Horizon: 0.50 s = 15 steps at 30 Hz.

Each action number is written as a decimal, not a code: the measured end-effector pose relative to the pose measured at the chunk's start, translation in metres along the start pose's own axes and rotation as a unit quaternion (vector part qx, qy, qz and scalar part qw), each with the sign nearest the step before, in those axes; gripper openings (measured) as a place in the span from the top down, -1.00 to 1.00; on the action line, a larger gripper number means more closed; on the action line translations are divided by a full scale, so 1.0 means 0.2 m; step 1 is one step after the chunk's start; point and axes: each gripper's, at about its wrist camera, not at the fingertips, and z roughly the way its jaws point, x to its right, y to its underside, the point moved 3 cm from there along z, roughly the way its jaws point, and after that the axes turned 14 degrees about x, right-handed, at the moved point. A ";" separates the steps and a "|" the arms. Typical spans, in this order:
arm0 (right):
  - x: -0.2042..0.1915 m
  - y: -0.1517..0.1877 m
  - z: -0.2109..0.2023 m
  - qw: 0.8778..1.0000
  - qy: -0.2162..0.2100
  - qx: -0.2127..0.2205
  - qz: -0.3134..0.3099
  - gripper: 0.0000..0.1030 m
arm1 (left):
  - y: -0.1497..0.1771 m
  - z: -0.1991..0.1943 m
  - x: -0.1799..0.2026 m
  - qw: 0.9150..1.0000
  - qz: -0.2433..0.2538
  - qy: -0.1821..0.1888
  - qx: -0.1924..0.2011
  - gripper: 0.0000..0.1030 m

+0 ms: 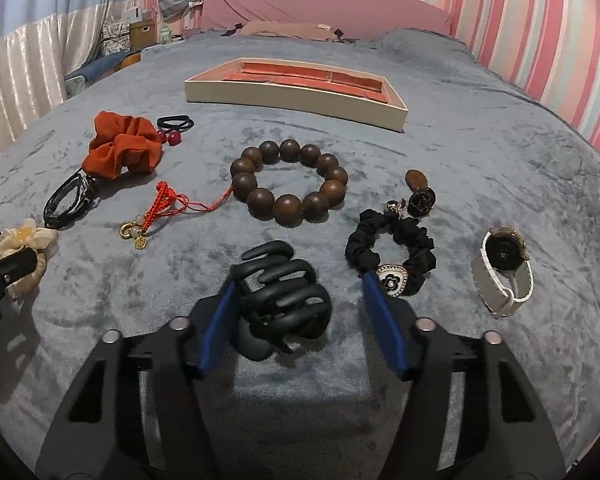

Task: Organize jewelry
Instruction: 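Grasp the cream scrunchie with the left tool while the right tool grasps the black claw clip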

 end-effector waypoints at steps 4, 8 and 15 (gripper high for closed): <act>-0.02 0.00 0.01 1.000 -0.015 -0.004 -0.001 0.22 | -0.01 0.01 0.01 1.000 0.002 0.015 0.000 -0.07; -0.01 0.00 0.01 1.000 -0.024 -0.002 0.004 0.23 | -0.01 0.02 0.02 1.000 0.005 0.021 -0.002 0.07; 0.02 -0.02 0.00 0.999 -0.045 -0.001 0.017 0.23 | -0.03 0.04 0.03 1.000 0.009 0.021 -0.004 0.37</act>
